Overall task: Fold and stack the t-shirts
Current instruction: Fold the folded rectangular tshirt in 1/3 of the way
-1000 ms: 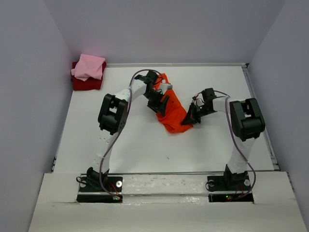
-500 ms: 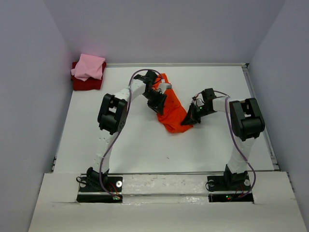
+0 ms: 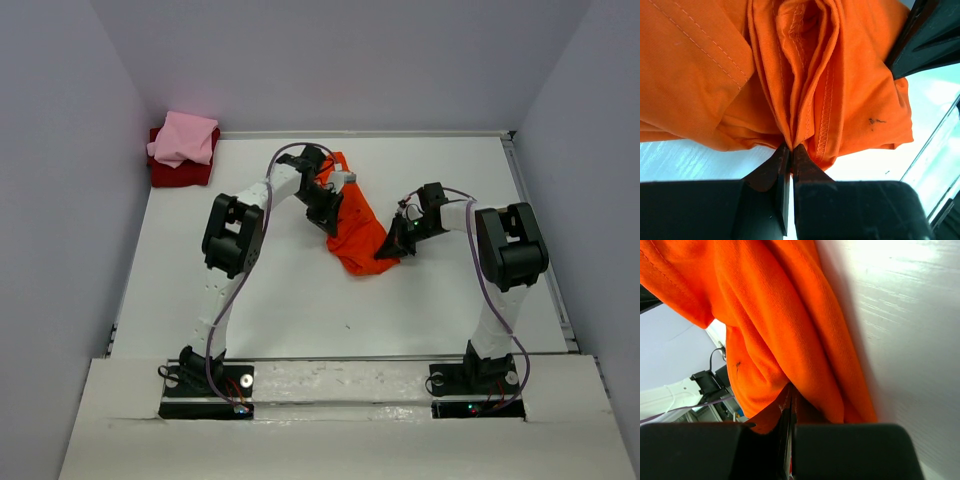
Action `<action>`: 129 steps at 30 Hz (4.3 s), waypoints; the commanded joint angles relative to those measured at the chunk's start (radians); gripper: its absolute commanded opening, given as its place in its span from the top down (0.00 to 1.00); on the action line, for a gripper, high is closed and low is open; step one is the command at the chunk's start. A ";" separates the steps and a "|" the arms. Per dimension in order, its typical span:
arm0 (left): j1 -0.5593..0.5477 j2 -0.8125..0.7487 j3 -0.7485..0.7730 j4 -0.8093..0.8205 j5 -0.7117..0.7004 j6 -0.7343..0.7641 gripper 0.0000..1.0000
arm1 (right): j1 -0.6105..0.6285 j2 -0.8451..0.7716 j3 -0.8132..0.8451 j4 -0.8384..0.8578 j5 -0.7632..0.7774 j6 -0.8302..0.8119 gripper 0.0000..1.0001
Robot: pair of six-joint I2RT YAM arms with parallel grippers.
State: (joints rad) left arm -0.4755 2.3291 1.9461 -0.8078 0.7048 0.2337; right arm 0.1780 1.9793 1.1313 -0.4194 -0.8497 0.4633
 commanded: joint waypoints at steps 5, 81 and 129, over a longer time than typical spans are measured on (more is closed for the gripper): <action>0.005 -0.082 0.131 -0.004 0.001 -0.034 0.88 | 0.008 -0.004 0.005 -0.015 0.000 -0.017 1.00; 0.083 0.118 0.234 0.030 0.016 -0.059 0.77 | 0.167 0.047 -0.090 0.310 0.003 0.204 1.00; -0.037 -0.665 -1.017 1.477 -0.107 -1.438 0.87 | 0.206 0.044 -0.085 0.268 0.044 0.186 1.00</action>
State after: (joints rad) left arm -0.4831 1.6936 0.8890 0.5690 0.6468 -1.1664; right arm 0.3679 2.0186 1.0523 -0.1154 -0.8631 0.6773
